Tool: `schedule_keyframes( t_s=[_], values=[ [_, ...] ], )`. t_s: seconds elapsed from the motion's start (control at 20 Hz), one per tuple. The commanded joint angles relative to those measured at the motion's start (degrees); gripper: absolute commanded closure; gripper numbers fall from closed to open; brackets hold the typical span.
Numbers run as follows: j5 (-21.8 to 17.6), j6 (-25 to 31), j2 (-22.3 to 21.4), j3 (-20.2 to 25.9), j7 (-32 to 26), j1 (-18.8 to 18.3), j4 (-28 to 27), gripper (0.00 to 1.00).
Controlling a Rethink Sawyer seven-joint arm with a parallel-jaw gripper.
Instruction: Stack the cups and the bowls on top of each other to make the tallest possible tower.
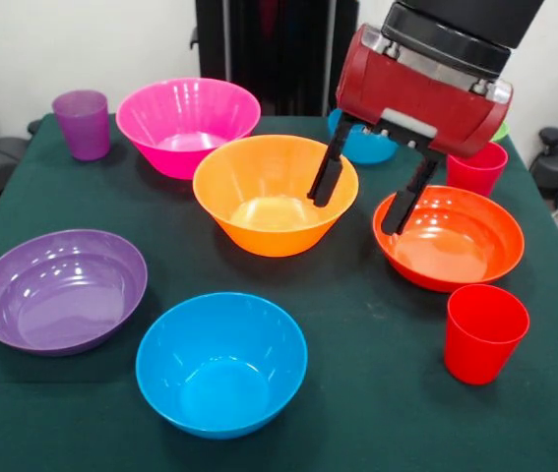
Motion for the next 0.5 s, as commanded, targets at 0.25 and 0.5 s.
schedule_keyframes(
  t_s=[0.25,0.5],
  values=[
    [-5.29,2.57,-5.45,11.74,-13.88,-4.8,4.51,0.0],
    [-6.77,5.91,-3.82,11.33,-11.27,-4.99,2.15,0.0]
  ],
)
